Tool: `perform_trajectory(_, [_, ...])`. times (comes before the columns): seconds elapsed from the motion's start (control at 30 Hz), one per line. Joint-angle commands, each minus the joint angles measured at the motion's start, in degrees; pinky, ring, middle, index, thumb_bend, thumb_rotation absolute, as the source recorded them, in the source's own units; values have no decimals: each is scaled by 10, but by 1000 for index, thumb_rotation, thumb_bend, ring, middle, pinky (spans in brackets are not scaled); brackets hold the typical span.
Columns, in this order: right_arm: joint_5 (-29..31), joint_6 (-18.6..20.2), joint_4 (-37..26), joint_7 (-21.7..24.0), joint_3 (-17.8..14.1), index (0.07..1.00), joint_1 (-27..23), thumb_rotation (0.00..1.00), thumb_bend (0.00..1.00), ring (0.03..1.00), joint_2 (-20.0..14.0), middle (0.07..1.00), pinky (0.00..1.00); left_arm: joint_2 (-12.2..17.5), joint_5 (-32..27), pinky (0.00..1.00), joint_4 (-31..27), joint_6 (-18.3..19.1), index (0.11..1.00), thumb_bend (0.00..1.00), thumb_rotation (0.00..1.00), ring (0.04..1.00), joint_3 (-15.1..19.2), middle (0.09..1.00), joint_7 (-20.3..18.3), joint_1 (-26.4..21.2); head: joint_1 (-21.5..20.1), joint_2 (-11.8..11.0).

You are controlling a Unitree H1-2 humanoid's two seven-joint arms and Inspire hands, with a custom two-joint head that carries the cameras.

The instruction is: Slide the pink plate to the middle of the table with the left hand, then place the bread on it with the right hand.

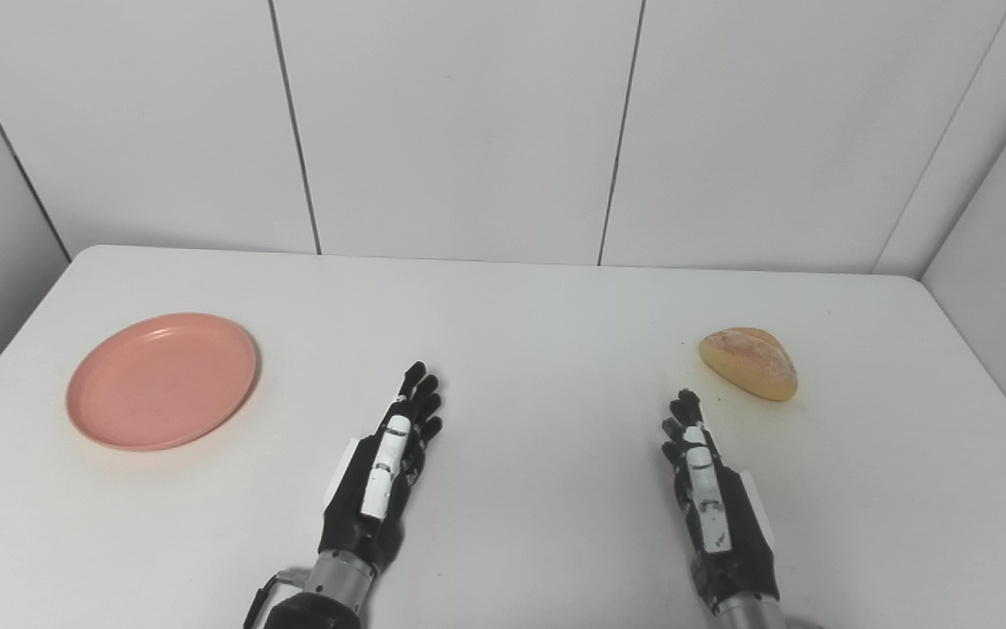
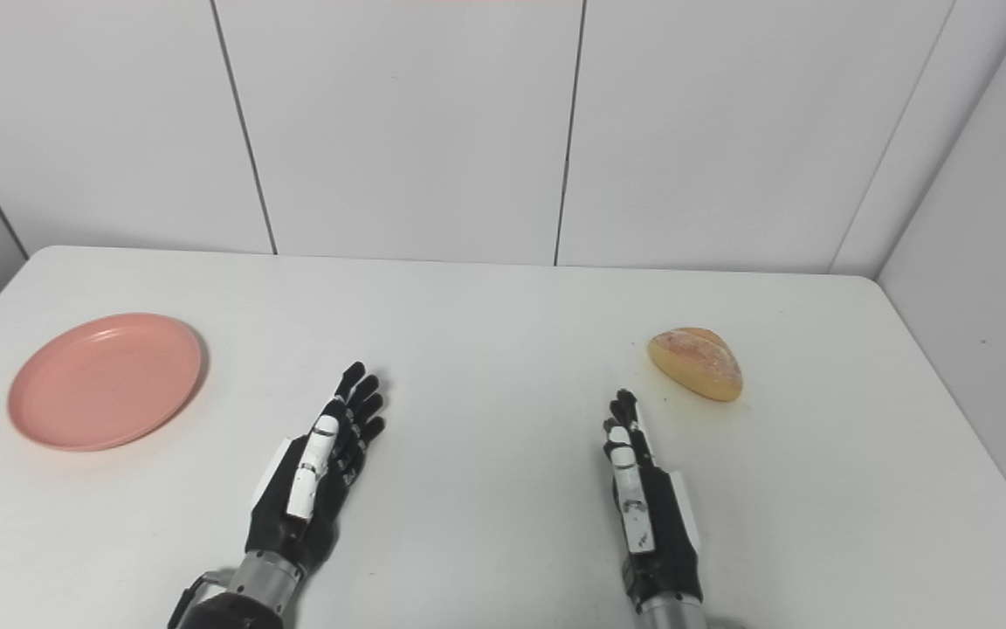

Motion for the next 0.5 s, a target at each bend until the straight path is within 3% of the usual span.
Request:
perform_trajectory(0.0, [-1, -27, -17, 7, -3, 1000, 6, 1000, 272, 990, -5, 1000, 1000, -15, 8, 1000, 18, 3, 1000, 421, 1000, 1000, -8, 1000, 4, 8, 19, -12])
perform_trajectory(0.27, [15, -57, 2, 29, -15, 1000, 13, 1000, 277, 994, -29, 1000, 1000, -38, 32, 1000, 49, -25, 1000, 406, 1000, 1000, -21, 1000, 12, 10, 100, -51])
perform_trajectory(0.47, [26, -67, 11, 41, -24, 1000, 14, 1000, 257, 1000, -39, 1000, 1000, -52, 45, 1000, 81, -51, 1000, 423, 1000, 1000, -27, 1000, 20, 3, 133, -72])
